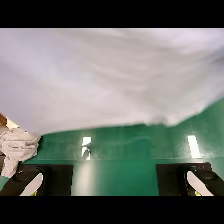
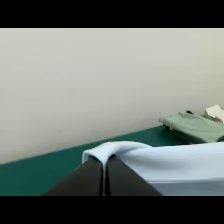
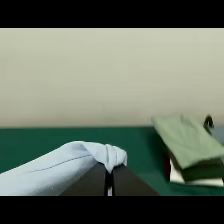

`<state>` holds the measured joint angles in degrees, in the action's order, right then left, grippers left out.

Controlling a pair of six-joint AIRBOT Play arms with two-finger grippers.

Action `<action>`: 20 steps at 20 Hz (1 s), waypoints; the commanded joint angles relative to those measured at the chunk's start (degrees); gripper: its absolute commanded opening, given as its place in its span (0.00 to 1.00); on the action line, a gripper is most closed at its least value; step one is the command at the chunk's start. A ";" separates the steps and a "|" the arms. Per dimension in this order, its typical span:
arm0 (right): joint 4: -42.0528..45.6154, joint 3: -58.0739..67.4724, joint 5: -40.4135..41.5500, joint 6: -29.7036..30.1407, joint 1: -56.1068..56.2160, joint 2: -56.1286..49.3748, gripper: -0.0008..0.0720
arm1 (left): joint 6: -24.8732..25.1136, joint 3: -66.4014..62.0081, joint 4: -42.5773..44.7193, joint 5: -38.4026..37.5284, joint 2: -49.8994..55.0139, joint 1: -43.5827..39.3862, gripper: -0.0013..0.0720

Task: Fold the shirts.

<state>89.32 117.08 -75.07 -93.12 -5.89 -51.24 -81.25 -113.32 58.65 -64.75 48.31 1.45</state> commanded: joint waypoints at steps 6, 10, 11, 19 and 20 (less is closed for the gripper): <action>1.29 -2.36 -25.16 -0.70 0.02 -26.80 0.03 | -0.79 22.21 1.22 -11.30 18.45 0.00 0.05; 0.24 -10.84 -16.90 -0.70 0.07 -34.97 0.03 | 4.55 23.15 1.36 -5.55 30.49 0.02 0.05; 0.26 -12.63 -12.87 -0.70 0.07 -36.41 0.03 | 5.11 23.15 1.27 -2.82 32.74 0.00 0.05; 0.24 -17.81 15.74 -4.37 0.31 -43.60 0.03 | 9.01 23.15 0.87 19.80 41.97 0.00 0.05; 0.37 -17.81 17.07 -4.37 0.68 -43.93 0.03 | 9.75 23.15 0.90 20.87 42.62 0.00 0.05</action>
<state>89.49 100.01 -66.78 -96.36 -5.61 -93.27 -73.54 -90.24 59.35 -51.40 88.60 1.41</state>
